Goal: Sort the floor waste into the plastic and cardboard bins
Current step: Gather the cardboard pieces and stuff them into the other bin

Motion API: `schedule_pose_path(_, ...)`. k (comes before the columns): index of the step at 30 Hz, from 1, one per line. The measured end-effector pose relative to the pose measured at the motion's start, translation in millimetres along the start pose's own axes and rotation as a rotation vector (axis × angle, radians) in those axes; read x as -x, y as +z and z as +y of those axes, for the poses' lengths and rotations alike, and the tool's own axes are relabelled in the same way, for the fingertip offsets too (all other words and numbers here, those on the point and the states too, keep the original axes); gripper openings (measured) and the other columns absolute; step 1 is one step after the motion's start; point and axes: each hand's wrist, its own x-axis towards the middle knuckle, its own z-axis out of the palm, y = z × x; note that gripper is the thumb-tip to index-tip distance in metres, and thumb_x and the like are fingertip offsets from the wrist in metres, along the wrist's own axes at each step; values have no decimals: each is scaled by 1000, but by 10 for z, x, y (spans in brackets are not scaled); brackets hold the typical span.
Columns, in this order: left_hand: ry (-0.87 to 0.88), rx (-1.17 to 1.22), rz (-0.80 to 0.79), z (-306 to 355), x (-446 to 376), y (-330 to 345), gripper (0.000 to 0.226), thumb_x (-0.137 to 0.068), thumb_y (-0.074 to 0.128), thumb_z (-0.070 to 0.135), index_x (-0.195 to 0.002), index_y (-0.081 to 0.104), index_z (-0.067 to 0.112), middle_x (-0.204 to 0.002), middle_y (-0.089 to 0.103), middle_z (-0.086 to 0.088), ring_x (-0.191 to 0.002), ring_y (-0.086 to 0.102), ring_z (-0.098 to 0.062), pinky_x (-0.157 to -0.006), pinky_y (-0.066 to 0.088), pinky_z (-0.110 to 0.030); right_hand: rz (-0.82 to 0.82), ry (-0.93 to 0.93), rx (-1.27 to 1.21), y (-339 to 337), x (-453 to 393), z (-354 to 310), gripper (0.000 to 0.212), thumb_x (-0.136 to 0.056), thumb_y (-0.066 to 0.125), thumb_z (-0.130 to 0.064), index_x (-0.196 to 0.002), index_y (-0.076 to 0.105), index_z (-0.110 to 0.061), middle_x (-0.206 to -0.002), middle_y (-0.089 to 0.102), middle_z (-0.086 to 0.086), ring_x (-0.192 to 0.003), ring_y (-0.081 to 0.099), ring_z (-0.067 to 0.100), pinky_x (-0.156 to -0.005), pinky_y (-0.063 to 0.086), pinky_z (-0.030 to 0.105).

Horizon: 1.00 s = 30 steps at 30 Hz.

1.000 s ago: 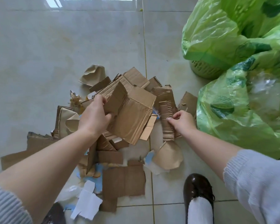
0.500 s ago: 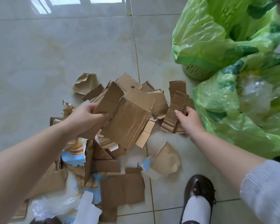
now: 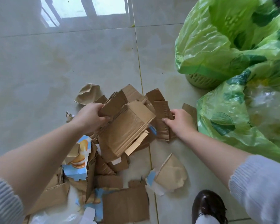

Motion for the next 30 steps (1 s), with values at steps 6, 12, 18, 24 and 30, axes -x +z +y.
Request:
schedule_pose_path(6, -19, 62, 154, 42, 98, -86, 16, -79, 67, 26, -94, 62, 22, -88, 54, 2, -85, 51, -22, -63, 34, -29, 36, 102, -291, -69, 106, -158, 34, -79, 70, -21, -107, 50, -20, -83, 60, -8, -67, 55, 7, -52, 35, 22)
schedule_pose_path(12, -108, 127, 302, 178, 497, -483, 35, -82, 63, 24, -114, 51, 18, -103, 63, -10, -87, 56, -31, -68, 39, -31, 28, 99, -496, -488, 459, -422, 10, -82, 64, -8, -92, 64, -10, -88, 68, 9, -66, 59, 16, -50, 44, 17)
schedule_pose_path(18, -96, 459, 468, 724, 887, -988, 37, -78, 62, 17, -113, 50, 18, -96, 61, -5, -84, 59, -27, -69, 50, -36, 168, 18, -649, -1355, 777, -671, 7, -82, 63, -16, -78, 63, -22, -83, 70, -2, -84, 66, 24, -79, 54, 39)
schedule_pose_path(24, 35, 804, 409, 1784, 865, -1244, 17, -77, 51, 8, -83, 63, 17, -64, 69, -11, -52, 53, -26, -44, 43, -28, 370, 11, -769, -2156, 676, -676, 14, -87, 57, -16, -77, 62, -23, -83, 69, -5, -80, 65, 18, -70, 54, 30)
schedule_pose_path(30, 132, 952, 438, 3047, 398, -1170, 32, -80, 45, 2, -104, 59, 17, -89, 66, -17, -77, 61, -36, -66, 53, -45, 712, -34, -759, -2866, 239, -647, 13, -90, 54, -19, -81, 62, -15, -80, 66, -1, -70, 60, 17, -53, 39, 21)
